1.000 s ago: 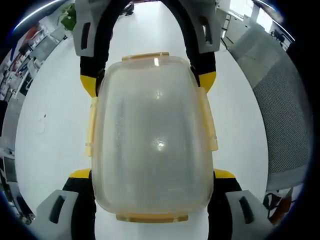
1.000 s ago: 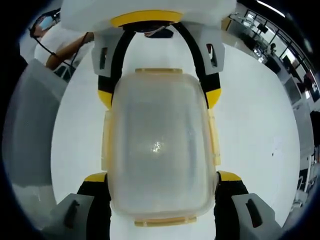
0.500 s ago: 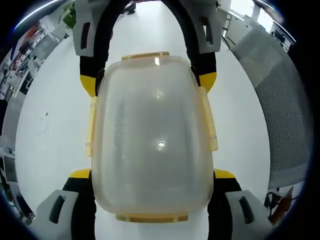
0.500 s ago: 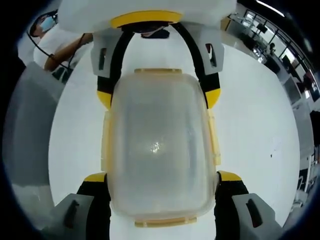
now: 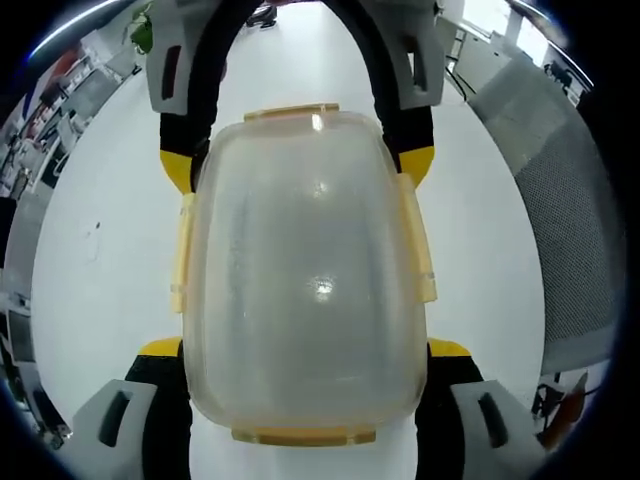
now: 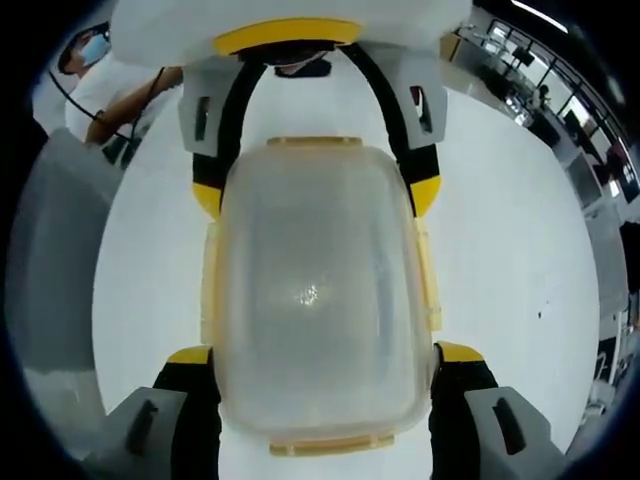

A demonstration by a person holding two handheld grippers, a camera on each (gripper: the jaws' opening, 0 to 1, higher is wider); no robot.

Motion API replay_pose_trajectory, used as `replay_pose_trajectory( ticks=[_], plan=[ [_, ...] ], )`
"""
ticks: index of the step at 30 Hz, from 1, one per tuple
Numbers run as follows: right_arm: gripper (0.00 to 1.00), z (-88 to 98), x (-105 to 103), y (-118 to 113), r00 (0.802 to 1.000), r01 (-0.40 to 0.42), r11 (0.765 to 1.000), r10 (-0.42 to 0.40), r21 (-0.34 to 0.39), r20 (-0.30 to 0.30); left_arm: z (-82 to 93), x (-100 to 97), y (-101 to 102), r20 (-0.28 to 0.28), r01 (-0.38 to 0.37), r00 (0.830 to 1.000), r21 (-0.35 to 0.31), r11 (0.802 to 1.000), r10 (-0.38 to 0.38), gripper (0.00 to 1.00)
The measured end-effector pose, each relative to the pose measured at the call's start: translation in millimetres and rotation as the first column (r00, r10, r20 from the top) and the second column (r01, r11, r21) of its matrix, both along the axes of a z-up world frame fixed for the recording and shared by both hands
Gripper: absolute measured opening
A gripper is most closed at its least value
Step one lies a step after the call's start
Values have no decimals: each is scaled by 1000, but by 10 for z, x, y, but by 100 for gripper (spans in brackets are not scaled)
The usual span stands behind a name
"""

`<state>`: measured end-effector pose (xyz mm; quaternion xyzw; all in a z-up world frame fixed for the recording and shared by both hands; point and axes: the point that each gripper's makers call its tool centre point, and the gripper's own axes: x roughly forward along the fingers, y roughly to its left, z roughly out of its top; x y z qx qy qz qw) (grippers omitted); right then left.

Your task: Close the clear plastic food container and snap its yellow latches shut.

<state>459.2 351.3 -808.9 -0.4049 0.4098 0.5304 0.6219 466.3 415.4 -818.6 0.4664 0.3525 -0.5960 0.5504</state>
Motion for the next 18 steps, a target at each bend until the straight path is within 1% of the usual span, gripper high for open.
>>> replay_pose_trajectory(
  ticks=[5,11,13,18],
  plan=[
    [88,-23,55,1,1000,9,1000,-9,-14,-6,-6,49,2,2,6,1000,7,1000,-6,95],
    [88,-18,61,2,1000,9,1000,-9,-2,-11,-11,70,5,3,9,1000,8,1000,-9,95],
    [88,-24,56,-5,1000,5,1000,-5,-16,-11,-6,59,3,2,8,1000,4,1000,-8,95],
    [88,-34,47,-10,1000,6,999,-6,-41,-12,-13,55,7,8,10,1000,20,1000,-11,95]
  ],
)
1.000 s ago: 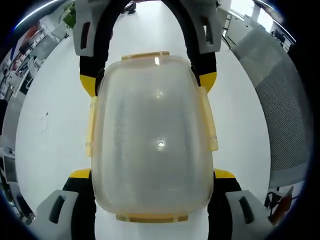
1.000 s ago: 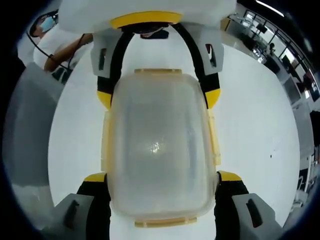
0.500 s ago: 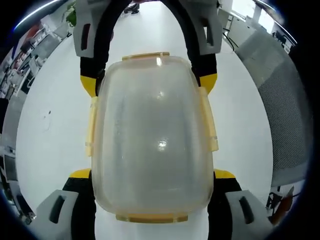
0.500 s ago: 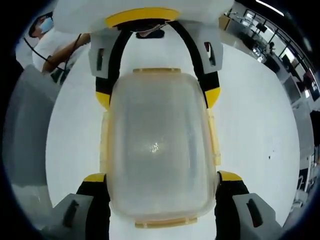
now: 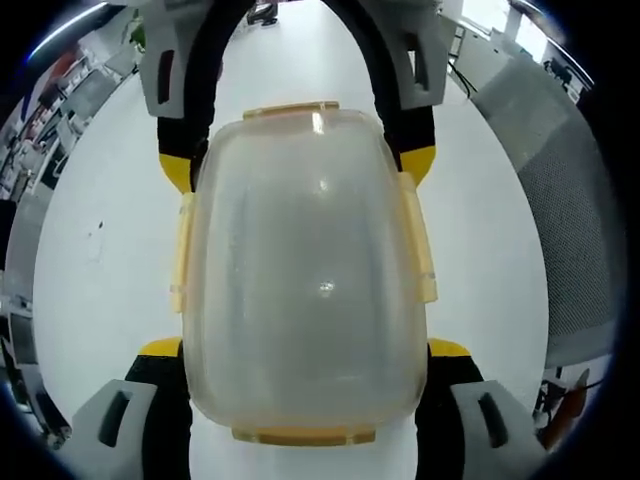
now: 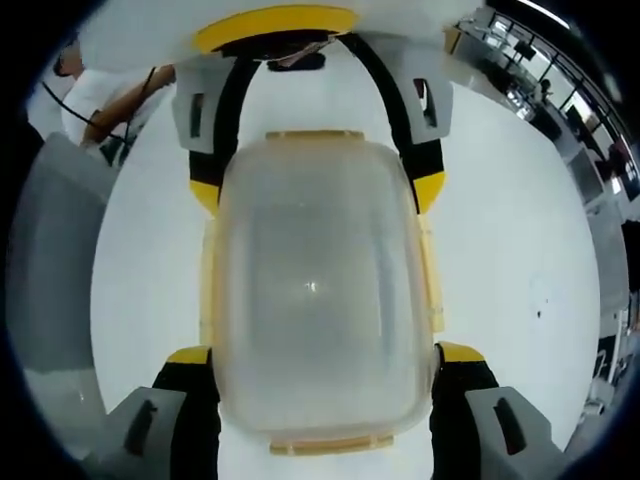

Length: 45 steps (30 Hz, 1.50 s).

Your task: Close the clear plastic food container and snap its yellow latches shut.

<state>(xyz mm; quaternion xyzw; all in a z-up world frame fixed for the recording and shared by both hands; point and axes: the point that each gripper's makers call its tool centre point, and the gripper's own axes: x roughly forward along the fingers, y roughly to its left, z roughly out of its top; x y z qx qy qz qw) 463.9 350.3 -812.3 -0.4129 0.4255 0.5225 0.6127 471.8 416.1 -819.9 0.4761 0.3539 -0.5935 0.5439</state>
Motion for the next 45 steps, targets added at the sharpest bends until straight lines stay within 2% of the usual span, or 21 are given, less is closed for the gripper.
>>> replay_pose_trajectory(
  ticks=[9,12,13,14,15,17,22,25,28,29,31,33,35,37,38,40,41,43,45],
  plan=[
    [89,19,-5,-7,1000,-14,1000,14,7,3,22,-5,-8,5,1,1000,-14,1000,-1,94],
    [96,8,-40,-10,1000,-4,1000,4,11,-13,49,-13,-20,-10,-9,1000,-27,1000,9,94],
    [100,-1,-33,-13,1000,-11,1000,11,10,1,65,-8,-47,-6,-5,1000,-40,999,5,97],
    [100,19,30,-16,999,-31,999,30,8,43,90,8,-81,12,-5,1000,-55,998,5,99],
    [100,29,29,0,998,-36,999,35,21,48,100,0,-99,13,11,1000,-56,998,-10,99],
    [100,64,-17,35,1000,-15,998,14,56,18,124,-9,-105,17,18,1000,-52,999,-17,99],
    [100,93,15,33,998,-37,997,33,74,51,133,-16,-99,22,20,1000,-46,999,-19,99],
    [100,144,26,62,997,-26,992,18,122,71,148,-18,-92,27,15,1000,-50,999,-13,99],
    [100,204,48,90,996,1,982,-18,190,90,215,-21,-141,23,-14,1000,-101,995,16,98],
    [100,243,33,116,996,34,969,-54,243,74,257,-20,-181,13,-41,999,-142,989,43,98],
    [100,314,37,134,991,86,944,-113,319,66,312,18,-193,18,-73,997,-185,980,78,98],
    [100,346,34,126,987,113,926,-146,359,67,325,28,-176,26,-75,996,-209,975,82,98],
    [100,403,20,149,980,141,894,-188,426,71,352,18,-209,2,-113,993,-277,954,118,98],
    [100,441,30,135,968,170,869,-235,465,85,396,16,-226,-20,-158,987,-343,926,161,98],
    [100,468,39,141,961,190,844,-264,502,80,419,0,-232,-27,-168,985,-372,913,170,98],
    [100,511,51,130,948,220,812,-308,540,76,464,14,-247,-38,-209,976,-418,884,212,98],
    [100,551,70,122,936,242,783,-343,573,73,502,-14,-266,-77,-249,968,-453,856,240,98],
    [100,619,96,114,913,287,724,-405,627,51,557,-1,-274,-109,-298,953,-502,812,282,98],
    [100,664,108,109,896,310,684,-442,660,38,592,-4,-278,-144,-342,937,-545,765,317,98]
  ],
)
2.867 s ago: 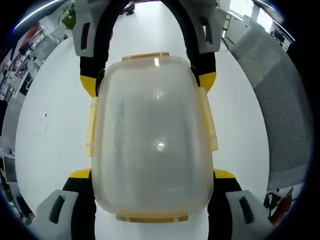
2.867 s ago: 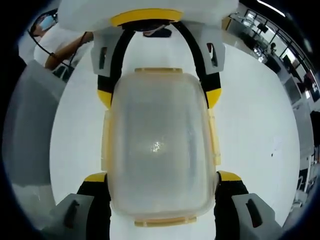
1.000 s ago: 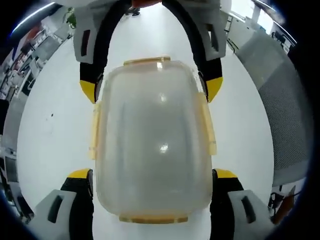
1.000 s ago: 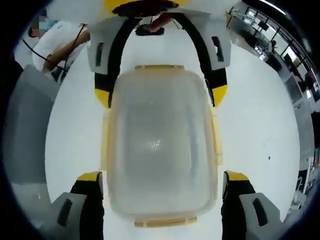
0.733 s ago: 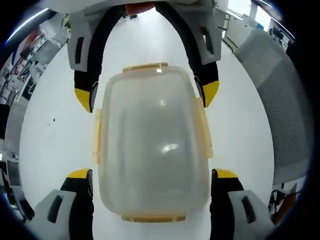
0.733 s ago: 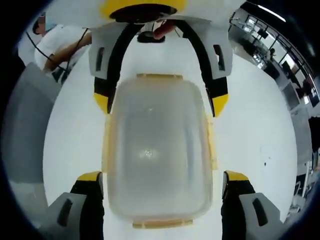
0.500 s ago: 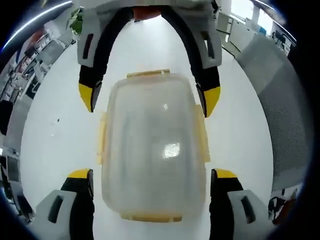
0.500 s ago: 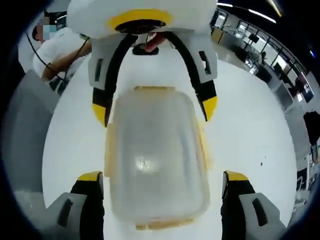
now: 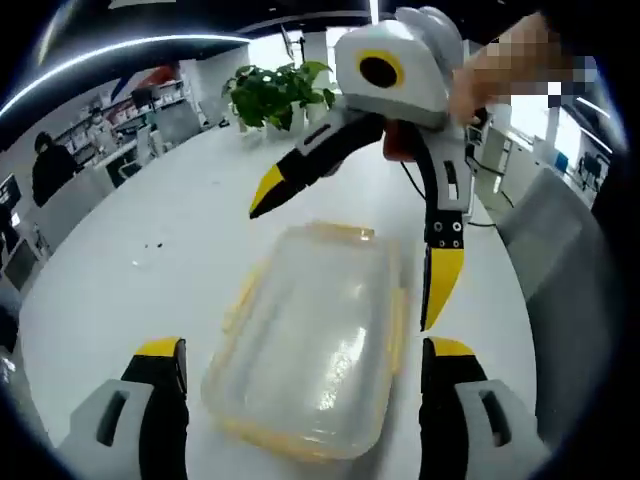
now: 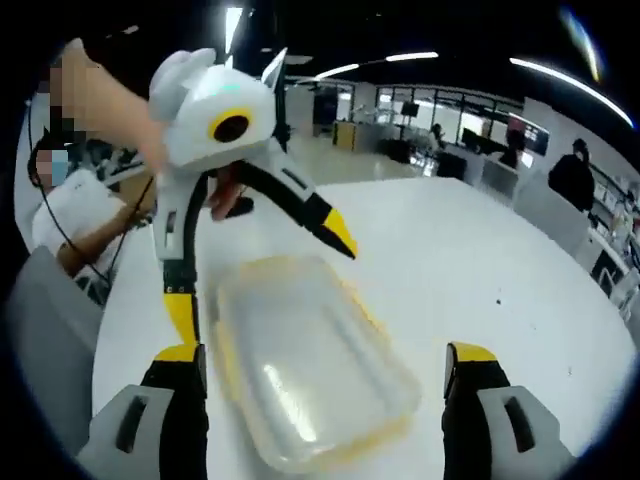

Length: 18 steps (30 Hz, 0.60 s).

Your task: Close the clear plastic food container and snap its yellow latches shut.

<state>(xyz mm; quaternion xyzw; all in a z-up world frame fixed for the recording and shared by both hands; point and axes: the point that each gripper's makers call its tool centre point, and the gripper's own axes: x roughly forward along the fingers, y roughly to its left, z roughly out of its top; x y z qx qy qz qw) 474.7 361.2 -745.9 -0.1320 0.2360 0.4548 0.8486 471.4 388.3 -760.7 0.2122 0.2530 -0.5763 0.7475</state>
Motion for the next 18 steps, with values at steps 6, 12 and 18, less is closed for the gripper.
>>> replay_pose_trajectory(
  ticks=[6,12,18],
  plan=[
    [98,131,20,-46,990,114,986,-123,124,64,146,5,5,22,-138,989,-190,972,144,99],
    [98,205,61,-140,971,214,952,-232,218,61,152,37,69,-77,-300,954,-302,905,291,99],
    [97,175,30,-94,972,217,949,-231,229,36,102,34,132,-75,-310,951,-291,905,301,97]
  ],
)
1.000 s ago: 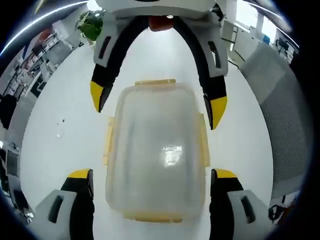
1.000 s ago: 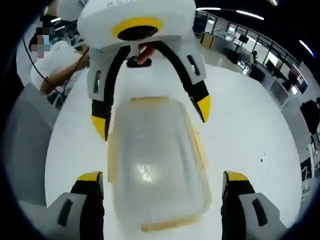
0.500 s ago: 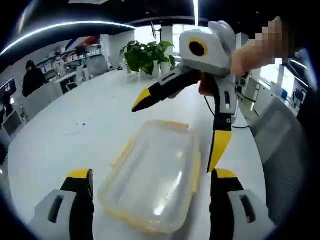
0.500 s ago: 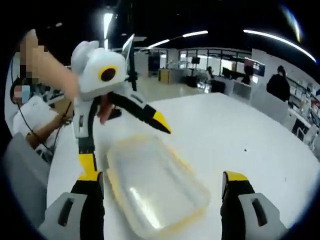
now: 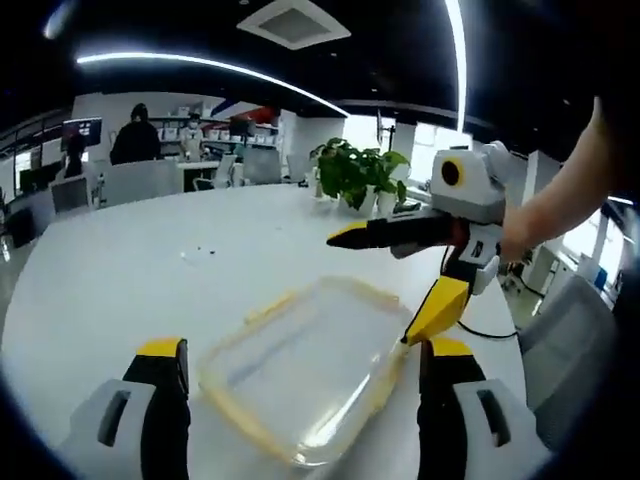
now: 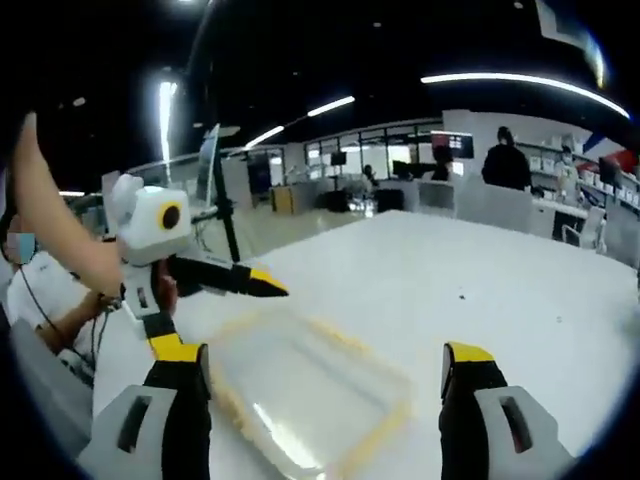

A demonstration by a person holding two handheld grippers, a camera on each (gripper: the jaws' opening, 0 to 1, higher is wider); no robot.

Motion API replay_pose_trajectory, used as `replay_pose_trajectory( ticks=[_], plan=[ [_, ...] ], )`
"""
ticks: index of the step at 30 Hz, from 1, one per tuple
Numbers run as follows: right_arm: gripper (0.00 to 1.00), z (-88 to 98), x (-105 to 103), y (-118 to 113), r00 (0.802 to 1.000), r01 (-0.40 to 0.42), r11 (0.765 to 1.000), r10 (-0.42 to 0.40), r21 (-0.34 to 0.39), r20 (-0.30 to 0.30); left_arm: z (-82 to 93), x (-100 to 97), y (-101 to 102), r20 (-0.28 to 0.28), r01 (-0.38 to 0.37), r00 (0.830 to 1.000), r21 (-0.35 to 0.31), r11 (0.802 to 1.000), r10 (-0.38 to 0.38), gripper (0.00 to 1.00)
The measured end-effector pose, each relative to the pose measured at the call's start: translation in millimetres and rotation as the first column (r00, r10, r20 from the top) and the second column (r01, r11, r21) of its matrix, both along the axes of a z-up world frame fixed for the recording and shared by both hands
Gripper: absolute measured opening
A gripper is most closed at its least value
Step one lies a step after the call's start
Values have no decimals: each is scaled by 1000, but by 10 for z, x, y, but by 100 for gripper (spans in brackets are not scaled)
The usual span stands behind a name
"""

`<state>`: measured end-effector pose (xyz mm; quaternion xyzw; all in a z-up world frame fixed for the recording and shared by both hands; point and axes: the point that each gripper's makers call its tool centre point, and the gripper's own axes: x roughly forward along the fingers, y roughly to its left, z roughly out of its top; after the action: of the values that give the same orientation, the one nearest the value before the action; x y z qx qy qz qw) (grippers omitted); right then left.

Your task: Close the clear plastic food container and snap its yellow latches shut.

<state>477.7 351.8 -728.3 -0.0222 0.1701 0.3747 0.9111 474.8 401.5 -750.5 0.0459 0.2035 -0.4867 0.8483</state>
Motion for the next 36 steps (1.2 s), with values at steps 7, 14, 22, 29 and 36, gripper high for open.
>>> replay_pose_trajectory(
  ticks=[7,14,22,29,36],
  plan=[
    [97,2,-77,49,1000,-6,1000,6,-13,-1,4,-29,62,9,5,1000,23,1000,-5,97],
    [97,65,-121,22,1000,5,1000,-5,-9,7,38,-154,69,13,15,1000,15,1000,-15,96],
    [96,115,-235,-74,999,34,999,-34,3,14,110,-260,98,18,-4,1000,-7,1000,4,96],
    [96,169,-412,-158,998,58,998,-59,10,20,162,-392,171,18,-34,999,-23,999,35,94],
    [95,262,-556,-196,997,78,997,-78,24,27,222,-505,246,13,-62,998,-38,997,63,93]
  ],
)
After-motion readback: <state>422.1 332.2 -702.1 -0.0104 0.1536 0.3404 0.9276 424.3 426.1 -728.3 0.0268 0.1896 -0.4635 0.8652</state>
